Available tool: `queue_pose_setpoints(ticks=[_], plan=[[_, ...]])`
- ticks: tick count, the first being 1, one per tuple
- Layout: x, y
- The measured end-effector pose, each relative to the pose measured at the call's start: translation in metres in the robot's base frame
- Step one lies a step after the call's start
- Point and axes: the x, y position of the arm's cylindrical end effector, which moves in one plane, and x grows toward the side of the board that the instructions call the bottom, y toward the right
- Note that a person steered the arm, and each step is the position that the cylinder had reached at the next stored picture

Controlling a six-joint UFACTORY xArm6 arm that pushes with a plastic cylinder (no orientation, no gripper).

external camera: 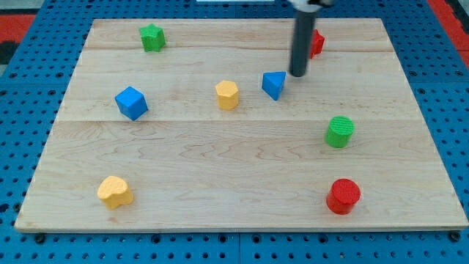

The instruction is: Touch the right side of the green star

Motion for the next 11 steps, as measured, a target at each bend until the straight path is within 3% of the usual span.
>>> queue_pose_setpoints(ticks=[1,2,3,5,7,9,10,11], plan=[[0.059,0.077],[0.146,0.129],[0.169,0.08],[0.134,0.051],[0.135,0.051],[0.092,0.04],[0.154,0.076],[0.169,-0.013]])
